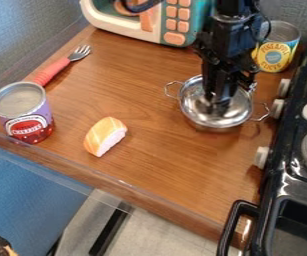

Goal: Placed the lid on the silver pot

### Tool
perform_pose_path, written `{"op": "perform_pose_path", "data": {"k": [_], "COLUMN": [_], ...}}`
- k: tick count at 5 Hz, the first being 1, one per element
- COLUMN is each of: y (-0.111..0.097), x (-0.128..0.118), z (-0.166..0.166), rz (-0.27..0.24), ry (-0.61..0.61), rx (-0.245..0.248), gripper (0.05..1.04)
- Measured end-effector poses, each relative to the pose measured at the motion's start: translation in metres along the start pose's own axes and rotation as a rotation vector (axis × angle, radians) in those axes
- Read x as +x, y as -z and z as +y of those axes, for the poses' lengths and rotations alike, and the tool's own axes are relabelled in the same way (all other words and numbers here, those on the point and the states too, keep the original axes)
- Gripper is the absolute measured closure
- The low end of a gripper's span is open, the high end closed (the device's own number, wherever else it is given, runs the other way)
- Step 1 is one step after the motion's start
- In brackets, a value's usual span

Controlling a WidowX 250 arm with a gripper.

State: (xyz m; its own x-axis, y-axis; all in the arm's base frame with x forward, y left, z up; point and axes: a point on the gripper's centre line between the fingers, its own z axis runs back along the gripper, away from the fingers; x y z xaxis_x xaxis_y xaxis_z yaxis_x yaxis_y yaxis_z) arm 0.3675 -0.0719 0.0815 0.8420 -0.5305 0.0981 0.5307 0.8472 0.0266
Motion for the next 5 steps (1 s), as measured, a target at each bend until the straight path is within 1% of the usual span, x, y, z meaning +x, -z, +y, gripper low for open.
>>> {"op": "perform_pose_path", "data": {"k": [1,2,3,4,5], "y": [0.0036,0.0042,0.0052,0.0053,-0.0032], "x": [0.0040,0.0066,0.0074,0.0017,0.0011], "z": [0.0107,0.0171,0.0204,0.0182,0.0162], "rz": [0.009,0.003,0.006,0.043,0.057], "ry": [-0.016,-0.027,-0.023,-0.027,-0.027], "rx": [0.016,0.017,0.015,0.001,0.028], "gripper": [0.802,0.802,0.767,0.481,0.184]}}
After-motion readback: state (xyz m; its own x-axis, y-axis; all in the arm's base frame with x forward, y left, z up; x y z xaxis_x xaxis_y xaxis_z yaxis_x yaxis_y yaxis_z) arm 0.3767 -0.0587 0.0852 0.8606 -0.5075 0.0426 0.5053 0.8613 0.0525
